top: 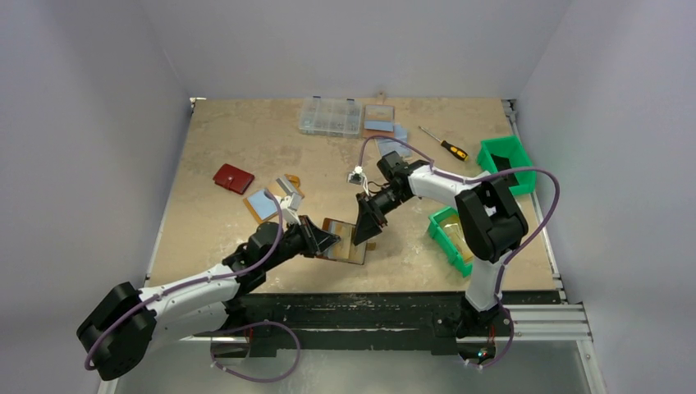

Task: Take the credit cards out of the card holder
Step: Remove the credit card from the card holder.

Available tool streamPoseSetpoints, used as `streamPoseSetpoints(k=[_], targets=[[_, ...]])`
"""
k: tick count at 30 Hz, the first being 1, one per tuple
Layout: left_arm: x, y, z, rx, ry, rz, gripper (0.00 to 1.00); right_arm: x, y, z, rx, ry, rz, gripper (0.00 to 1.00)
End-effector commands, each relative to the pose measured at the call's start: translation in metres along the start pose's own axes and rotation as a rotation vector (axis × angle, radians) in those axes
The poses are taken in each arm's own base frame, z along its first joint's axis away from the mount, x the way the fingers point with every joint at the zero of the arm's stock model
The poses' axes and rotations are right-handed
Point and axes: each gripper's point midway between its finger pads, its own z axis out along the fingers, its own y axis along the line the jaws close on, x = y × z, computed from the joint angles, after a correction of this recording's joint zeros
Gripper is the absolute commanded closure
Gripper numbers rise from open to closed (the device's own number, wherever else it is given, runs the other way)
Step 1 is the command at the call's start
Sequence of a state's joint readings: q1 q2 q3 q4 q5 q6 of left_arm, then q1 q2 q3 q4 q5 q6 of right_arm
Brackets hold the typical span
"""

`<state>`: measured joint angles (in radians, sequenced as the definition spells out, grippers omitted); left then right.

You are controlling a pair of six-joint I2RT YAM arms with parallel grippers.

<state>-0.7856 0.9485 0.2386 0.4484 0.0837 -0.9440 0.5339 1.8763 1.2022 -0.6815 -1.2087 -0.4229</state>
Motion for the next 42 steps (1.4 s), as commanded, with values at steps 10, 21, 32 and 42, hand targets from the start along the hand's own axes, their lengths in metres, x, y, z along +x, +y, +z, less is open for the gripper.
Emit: streamPoseSetpoints(k=[10,21,32,42], targets=[[-0.022,-0.047,-0.002,0.234,-0.093,-0.057,1.0,-0.024,0.026,-0.012,-0.113,-0.092,-0.018,0.56],[-0.023,-0.05,-0.001,0.262,-0.103,-0.074,1.0,-0.026,0.03,-0.012,-0.16,-0.108,0.021,0.65],[-0.028,-0.056,-0.005,0.295,-0.133,-0.085,1.0,-0.026,0.025,-0.012,-0.15,-0.117,0.062,0.57],[-0.03,-0.061,-0.003,0.331,-0.142,-0.097,1.0,-0.026,0.028,-0.011,-0.184,-0.126,0.097,0.58]])
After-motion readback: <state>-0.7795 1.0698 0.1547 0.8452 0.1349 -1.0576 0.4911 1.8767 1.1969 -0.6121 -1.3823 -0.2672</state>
